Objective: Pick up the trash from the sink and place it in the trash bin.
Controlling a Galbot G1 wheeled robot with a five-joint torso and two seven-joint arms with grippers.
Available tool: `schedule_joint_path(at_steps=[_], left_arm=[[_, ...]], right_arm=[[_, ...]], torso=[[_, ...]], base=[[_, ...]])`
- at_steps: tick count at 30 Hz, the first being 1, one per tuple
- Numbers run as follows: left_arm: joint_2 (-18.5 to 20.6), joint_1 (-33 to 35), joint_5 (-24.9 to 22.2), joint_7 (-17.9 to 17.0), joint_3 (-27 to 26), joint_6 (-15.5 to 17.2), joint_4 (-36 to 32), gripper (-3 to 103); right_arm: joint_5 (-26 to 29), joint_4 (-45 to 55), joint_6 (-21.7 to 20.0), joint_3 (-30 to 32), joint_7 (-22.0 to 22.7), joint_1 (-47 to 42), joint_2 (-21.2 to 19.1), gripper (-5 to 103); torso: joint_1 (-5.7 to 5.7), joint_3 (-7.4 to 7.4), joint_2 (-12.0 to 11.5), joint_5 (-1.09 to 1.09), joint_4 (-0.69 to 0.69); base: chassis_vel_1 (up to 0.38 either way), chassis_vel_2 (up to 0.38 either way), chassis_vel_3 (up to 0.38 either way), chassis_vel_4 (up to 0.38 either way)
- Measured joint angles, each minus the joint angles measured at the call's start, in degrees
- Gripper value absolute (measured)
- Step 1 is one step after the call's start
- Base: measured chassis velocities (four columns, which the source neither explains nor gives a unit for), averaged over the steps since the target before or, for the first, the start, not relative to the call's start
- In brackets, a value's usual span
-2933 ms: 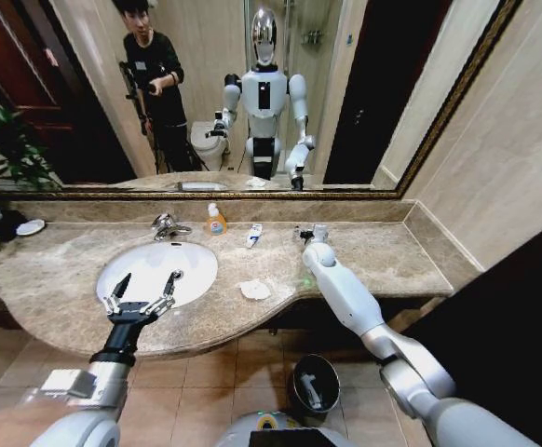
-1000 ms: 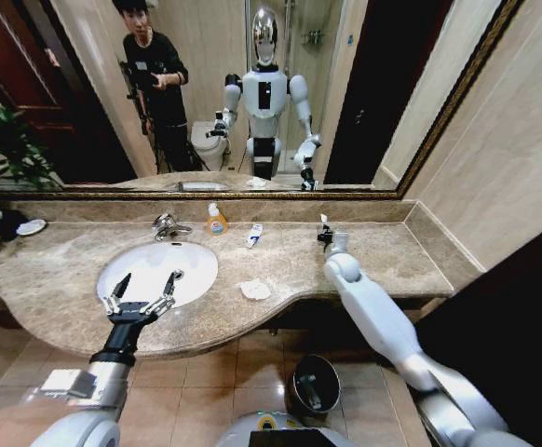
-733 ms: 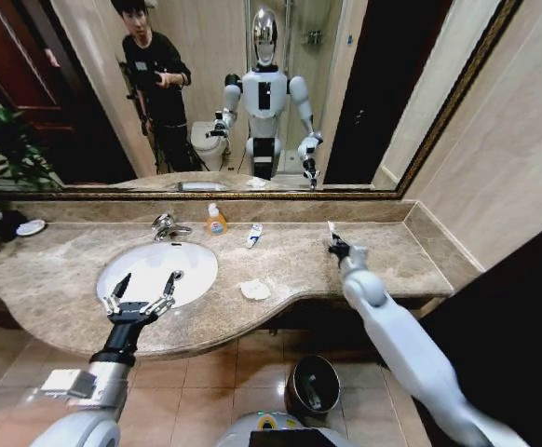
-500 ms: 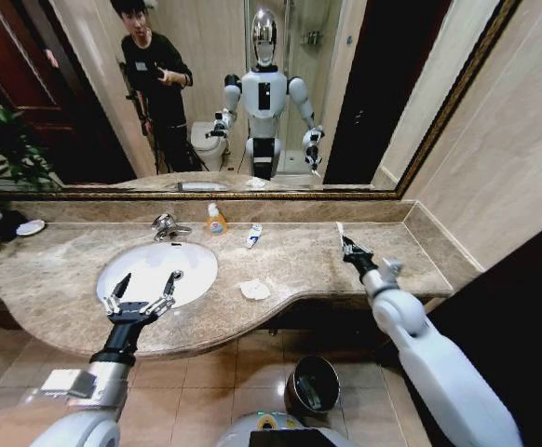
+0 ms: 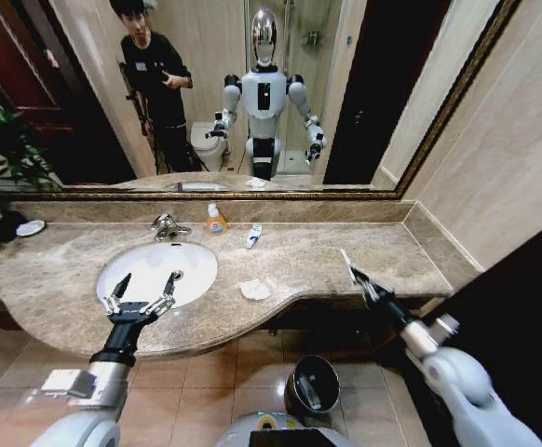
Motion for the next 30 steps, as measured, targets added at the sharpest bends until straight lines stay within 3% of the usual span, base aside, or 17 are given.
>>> schedule_joint_path(at_steps=[7, 11, 24, 30], left_arm=[[0.0, 0.0, 0.0, 0.0, 0.0, 0.0, 0.0, 100], [0.0, 0.0, 0.0, 0.0, 0.0, 0.0, 0.0, 100], [0.0, 0.0, 0.0, 0.0, 0.0, 0.0, 0.0, 100], [0.0, 0.0, 0.0, 0.0, 0.0, 0.0, 0.0, 100]], right_arm=[[-2.62, -8.45, 3.88, -2.85, -0.42, -1.5, 0.77, 0], [-7.32, -20.57, 6.89, -6.78, -3.08, 2.78, 1.64, 0], [-20.58, -43.76, 10.31, -9.95, -2.5, 12.25, 7.26, 0], [-26.37, -47.33, 11.18, -10.44, -3.14, 13.35, 9.56, -3]], torso=[[0.0, 0.0, 0.0, -0.01, -0.01], [0.01, 0.01, 0.0, -0.01, 0.01], [0.01, 0.01, 0.0, 0.0, 0.01], [0.01, 0.01, 0.0, -0.02, 0.0]], base=[[0.0, 0.0, 0.0, 0.0], [0.0, 0.0, 0.0, 0.0], [0.0, 0.0, 0.0, 0.0], [0.0, 0.0, 0.0, 0.0]])
